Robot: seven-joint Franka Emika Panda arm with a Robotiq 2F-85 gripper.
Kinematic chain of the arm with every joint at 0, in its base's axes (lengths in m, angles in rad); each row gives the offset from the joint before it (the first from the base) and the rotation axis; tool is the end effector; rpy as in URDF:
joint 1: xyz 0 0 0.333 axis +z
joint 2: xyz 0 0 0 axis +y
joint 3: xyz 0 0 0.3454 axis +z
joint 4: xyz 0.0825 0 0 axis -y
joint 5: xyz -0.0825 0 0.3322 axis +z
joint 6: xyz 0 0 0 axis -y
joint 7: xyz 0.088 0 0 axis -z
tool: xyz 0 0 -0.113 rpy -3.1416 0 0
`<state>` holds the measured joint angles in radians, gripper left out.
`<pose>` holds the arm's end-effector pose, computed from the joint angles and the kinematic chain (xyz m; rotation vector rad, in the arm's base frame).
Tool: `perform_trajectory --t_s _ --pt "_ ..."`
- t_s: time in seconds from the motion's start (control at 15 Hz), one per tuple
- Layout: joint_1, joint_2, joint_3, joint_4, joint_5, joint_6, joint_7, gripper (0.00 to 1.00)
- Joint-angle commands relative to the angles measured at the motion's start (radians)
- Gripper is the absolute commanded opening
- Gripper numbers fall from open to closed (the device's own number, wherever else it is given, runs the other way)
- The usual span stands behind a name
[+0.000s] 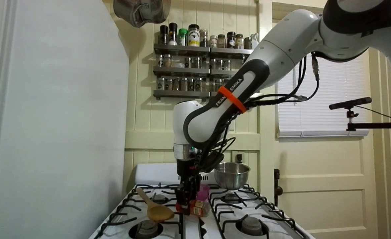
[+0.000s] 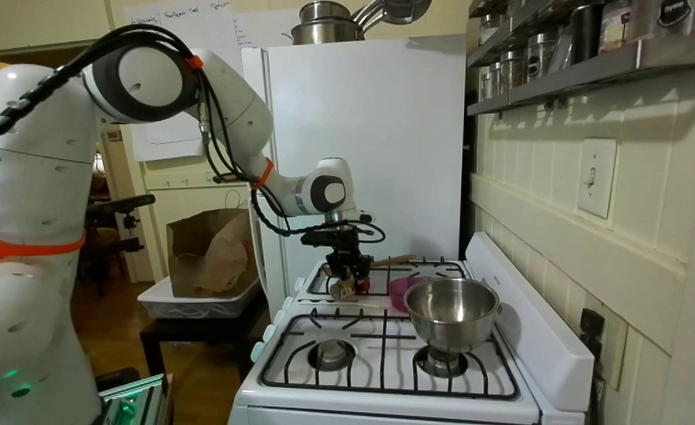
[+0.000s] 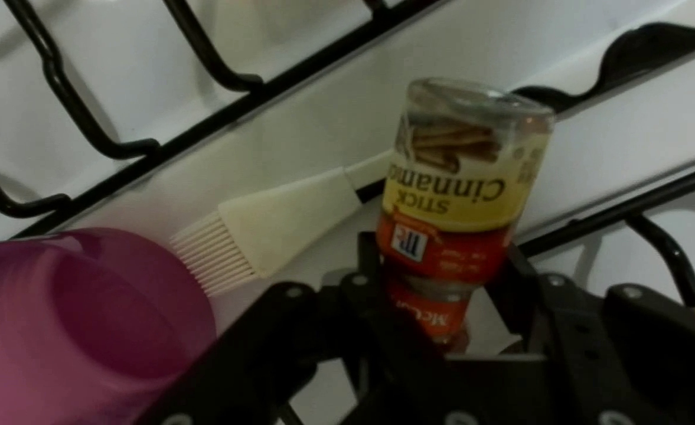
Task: Put the orange container on the right side of the middle rack
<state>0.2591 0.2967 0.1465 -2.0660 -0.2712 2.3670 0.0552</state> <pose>0.5187 0.2134 0.3500 2.8920 0.7961 0.0666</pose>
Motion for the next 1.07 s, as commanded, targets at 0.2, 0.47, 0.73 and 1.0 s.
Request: perform_trajectory --t_s 0.2,0.47,0.73,1.0 --pt "0.047 -0.159 -0.010 -0.030 -0.191 0.002 0.145 0.22" --pt "0.036 -0.301 0.004 -0.052 -0.422 -0.021 0.233 0.22" --pt "-0.010 -0.427 0.029 -0.097 -0.671 -0.034 0.344 0.22" --pt "-0.066 -0.551 0.043 -0.159 -0.905 -0.027 0.489 0.22"
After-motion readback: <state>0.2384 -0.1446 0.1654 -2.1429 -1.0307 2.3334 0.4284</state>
